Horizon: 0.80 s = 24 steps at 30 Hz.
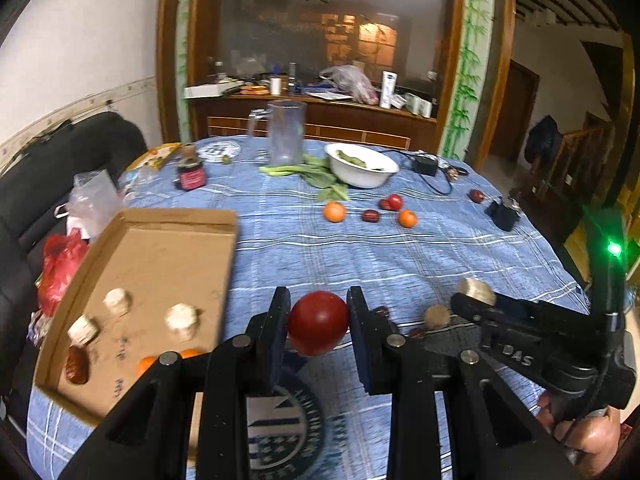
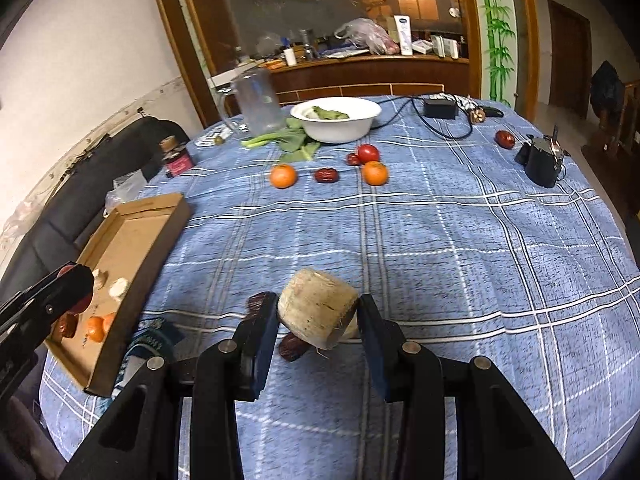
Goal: Organize fruits
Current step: 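Lift the tomato and the white cube and carry them toward the tray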
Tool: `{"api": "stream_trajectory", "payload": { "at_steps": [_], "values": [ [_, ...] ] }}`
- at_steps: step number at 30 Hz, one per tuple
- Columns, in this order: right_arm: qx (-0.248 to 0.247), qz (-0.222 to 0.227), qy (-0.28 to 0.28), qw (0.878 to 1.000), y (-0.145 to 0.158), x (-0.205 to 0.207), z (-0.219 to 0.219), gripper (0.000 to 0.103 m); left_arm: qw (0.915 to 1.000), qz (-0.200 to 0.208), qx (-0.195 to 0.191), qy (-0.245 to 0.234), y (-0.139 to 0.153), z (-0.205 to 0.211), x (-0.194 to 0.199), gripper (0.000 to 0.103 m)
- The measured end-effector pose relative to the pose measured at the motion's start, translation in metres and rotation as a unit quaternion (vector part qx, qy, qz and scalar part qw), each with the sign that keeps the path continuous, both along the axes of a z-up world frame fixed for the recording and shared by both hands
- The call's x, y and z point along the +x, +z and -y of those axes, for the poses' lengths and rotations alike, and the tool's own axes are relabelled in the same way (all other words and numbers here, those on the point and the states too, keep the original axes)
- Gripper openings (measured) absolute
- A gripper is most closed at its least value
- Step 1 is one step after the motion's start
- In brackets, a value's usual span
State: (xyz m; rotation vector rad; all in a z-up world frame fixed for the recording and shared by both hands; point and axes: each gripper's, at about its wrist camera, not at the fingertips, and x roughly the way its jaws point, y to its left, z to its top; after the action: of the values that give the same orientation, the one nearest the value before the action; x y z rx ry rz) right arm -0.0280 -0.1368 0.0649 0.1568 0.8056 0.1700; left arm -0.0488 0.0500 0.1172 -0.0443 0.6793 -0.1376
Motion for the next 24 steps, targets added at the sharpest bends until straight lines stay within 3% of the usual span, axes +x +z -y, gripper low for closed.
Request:
{"api": "stream_trajectory", "payload": {
  "at_steps": [16, 24],
  "values": [
    [0.004, 0.018, 0.074, 0.997, 0.019, -0.026, -0.087, 0.043, 0.9907, 0.001, -0.012, 0.136, -0.007, -0.136, -0.032, 0.028],
    [0.011, 0.002, 0.133, 0.991, 0.013, -0.028, -0.143, 0.043, 0.9869, -0.019, 0.006, 0.160, -0.026, -0.165, -0.037, 0.028]
  ]
}}
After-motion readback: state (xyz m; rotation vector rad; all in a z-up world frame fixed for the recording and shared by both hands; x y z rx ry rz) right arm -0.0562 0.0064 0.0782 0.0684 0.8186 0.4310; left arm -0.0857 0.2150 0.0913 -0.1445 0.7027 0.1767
